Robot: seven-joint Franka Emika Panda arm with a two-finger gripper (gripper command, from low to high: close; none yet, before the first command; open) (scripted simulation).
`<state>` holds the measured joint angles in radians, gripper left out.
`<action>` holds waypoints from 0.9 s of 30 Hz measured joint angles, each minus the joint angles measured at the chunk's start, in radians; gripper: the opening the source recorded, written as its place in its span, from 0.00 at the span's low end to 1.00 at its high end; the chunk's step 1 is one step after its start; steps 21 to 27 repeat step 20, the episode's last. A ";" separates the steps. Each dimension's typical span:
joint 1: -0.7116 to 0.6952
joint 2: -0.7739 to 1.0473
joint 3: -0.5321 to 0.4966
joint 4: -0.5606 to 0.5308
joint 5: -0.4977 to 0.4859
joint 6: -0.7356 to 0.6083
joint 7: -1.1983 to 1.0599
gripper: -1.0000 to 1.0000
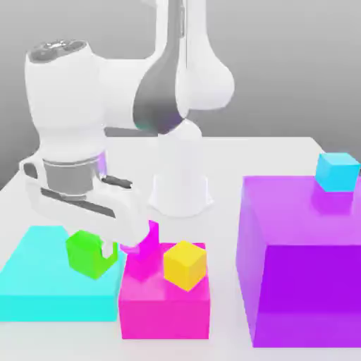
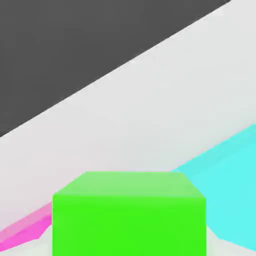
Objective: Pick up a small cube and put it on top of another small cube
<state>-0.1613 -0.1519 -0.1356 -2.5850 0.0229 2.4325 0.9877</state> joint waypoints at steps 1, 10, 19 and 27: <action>-0.001 -0.036 0.004 -0.022 -0.007 -0.014 0.005 0.00; -0.022 -0.361 0.061 -0.223 -0.053 -0.136 0.041 0.00; -0.032 -0.263 0.074 -0.337 -0.060 0.076 0.043 1.00; -0.032 -0.263 0.074 -0.337 -0.060 0.076 0.043 1.00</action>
